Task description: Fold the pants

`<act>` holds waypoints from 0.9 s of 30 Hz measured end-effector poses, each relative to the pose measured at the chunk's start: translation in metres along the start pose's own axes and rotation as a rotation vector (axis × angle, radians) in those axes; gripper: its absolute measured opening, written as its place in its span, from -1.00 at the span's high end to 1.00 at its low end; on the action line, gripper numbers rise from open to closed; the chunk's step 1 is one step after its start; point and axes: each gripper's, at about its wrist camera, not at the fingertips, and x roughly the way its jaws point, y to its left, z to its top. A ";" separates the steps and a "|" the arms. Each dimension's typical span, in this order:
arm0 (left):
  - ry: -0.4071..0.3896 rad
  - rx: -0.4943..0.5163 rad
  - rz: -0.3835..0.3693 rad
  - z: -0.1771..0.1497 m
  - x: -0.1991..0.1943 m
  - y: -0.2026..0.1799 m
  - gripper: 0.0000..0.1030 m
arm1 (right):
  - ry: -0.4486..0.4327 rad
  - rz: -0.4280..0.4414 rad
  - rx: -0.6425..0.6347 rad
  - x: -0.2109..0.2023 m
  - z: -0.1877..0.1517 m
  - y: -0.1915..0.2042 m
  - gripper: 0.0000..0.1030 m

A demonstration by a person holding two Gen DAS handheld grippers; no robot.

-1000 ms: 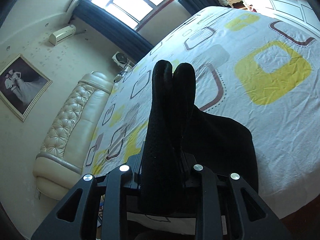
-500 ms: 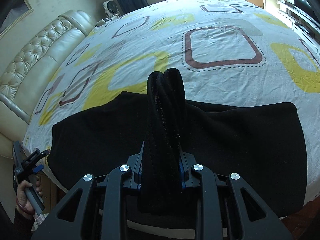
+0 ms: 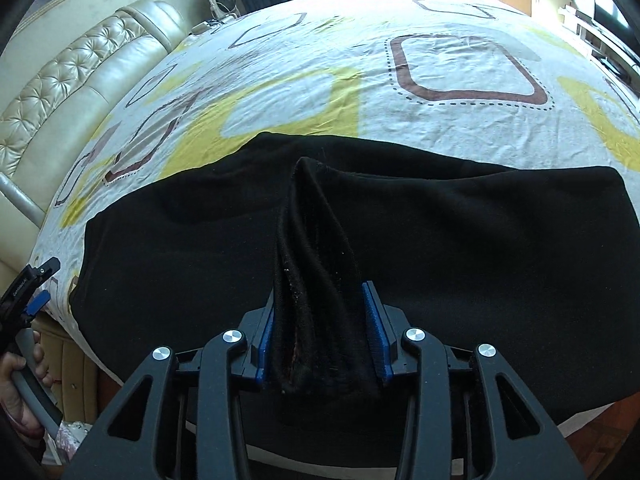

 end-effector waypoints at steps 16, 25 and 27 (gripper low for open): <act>0.013 0.189 -0.238 -0.031 -0.018 -0.062 -0.95 | -0.027 0.382 -0.010 -0.065 -0.023 0.004 -0.23; 0.051 0.193 -0.263 -0.036 -0.013 -0.067 -0.95 | -0.203 -0.009 0.330 -0.124 -0.029 -0.178 -0.37; 0.058 0.190 -0.267 -0.037 -0.012 -0.068 -0.95 | -0.154 0.044 0.480 -0.110 -0.043 -0.216 -0.37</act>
